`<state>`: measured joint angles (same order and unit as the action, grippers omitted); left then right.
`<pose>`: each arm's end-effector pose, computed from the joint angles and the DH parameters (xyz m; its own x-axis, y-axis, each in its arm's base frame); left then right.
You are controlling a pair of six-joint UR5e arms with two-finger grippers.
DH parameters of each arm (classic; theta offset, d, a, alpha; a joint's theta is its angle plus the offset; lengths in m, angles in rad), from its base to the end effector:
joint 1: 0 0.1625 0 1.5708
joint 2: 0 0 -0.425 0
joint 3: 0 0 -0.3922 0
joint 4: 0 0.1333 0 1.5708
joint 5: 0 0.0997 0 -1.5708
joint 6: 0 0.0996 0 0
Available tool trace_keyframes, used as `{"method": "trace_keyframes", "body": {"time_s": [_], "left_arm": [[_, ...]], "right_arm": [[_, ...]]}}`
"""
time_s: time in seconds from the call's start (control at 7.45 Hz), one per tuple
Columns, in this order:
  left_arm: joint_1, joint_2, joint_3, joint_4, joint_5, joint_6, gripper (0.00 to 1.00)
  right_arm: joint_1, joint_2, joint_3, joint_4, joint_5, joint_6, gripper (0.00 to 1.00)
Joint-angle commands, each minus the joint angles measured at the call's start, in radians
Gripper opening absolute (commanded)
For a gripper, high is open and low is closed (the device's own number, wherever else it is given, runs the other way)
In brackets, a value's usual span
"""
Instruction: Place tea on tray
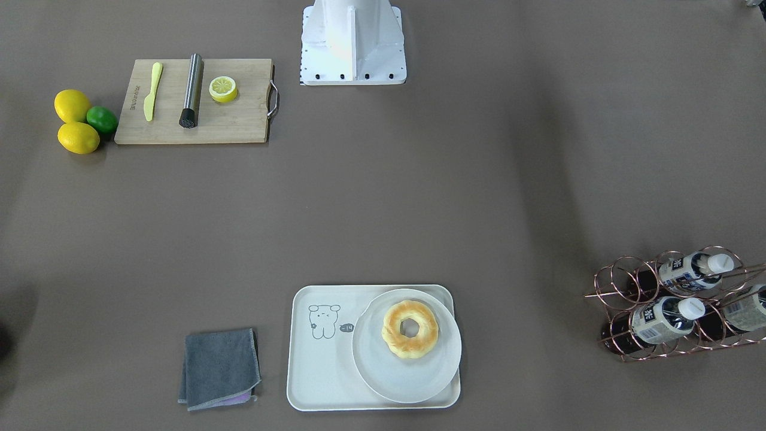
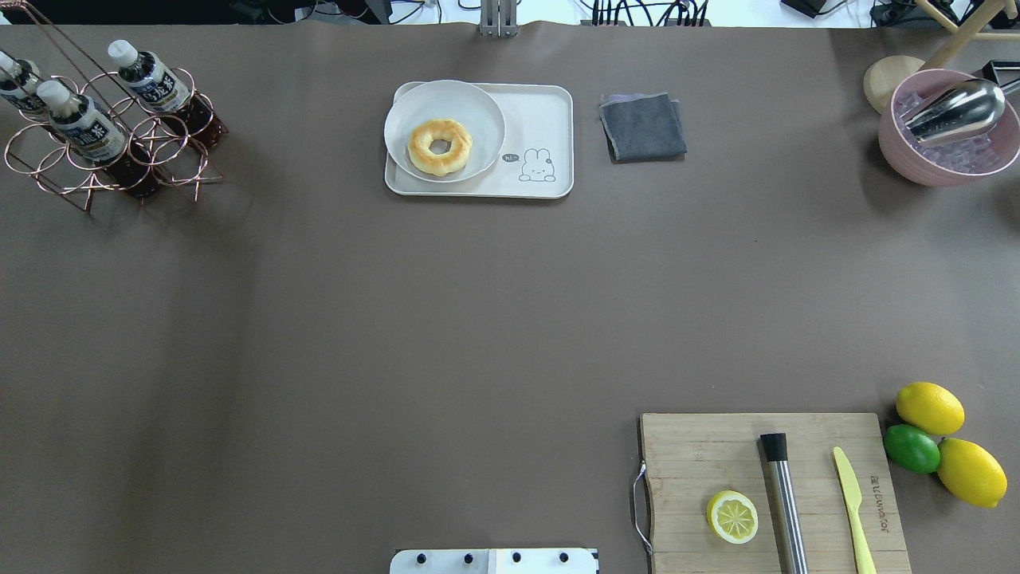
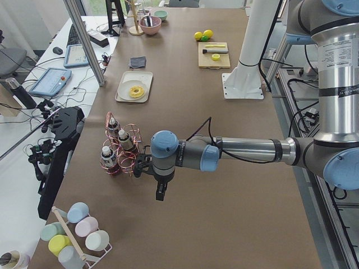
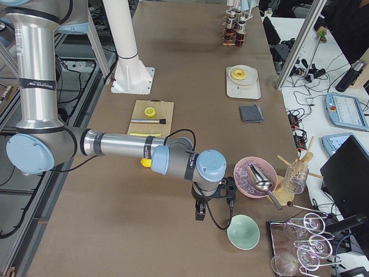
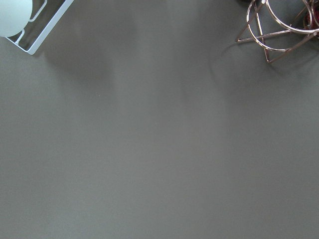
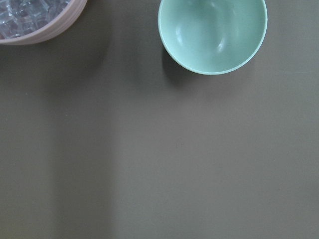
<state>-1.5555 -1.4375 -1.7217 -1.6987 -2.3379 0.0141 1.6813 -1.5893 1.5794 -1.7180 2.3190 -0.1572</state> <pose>-0.0574 -0.4456 0.6333 0.7180 0.1256 -0.6846 -0.0253 0.9876 0.1547 0.1171 -0.4613 0.6790 0.7249 0.0306 0.6882 0.0046 0.9988 -0.0493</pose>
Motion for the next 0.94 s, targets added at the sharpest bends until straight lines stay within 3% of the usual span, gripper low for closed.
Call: {"method": "trace_keyframes", "body": {"time_s": [0.0,0.4,0.54,0.67,0.81], "left_arm": [[0.000,-0.009,-0.016,-0.074,-0.037,0.001,0.98],[0.002,0.000,-0.035,-0.375,-0.058,-0.013,0.98],[0.006,-0.014,-0.033,-0.378,-0.060,-0.072,0.98],[0.047,-0.056,-0.042,-0.400,-0.061,-0.274,0.98],[0.095,-0.055,-0.086,-0.432,-0.048,-0.307,0.98]], "right_arm": [[0.000,-0.001,0.008,0.002,-0.001,0.033,1.00],[0.000,-0.001,0.001,0.000,0.000,0.033,1.00],[0.000,0.000,-0.004,0.000,0.000,0.037,1.00],[0.000,-0.001,-0.002,0.000,0.000,0.051,1.00],[0.000,0.000,-0.004,0.000,0.000,0.057,1.00]]}}
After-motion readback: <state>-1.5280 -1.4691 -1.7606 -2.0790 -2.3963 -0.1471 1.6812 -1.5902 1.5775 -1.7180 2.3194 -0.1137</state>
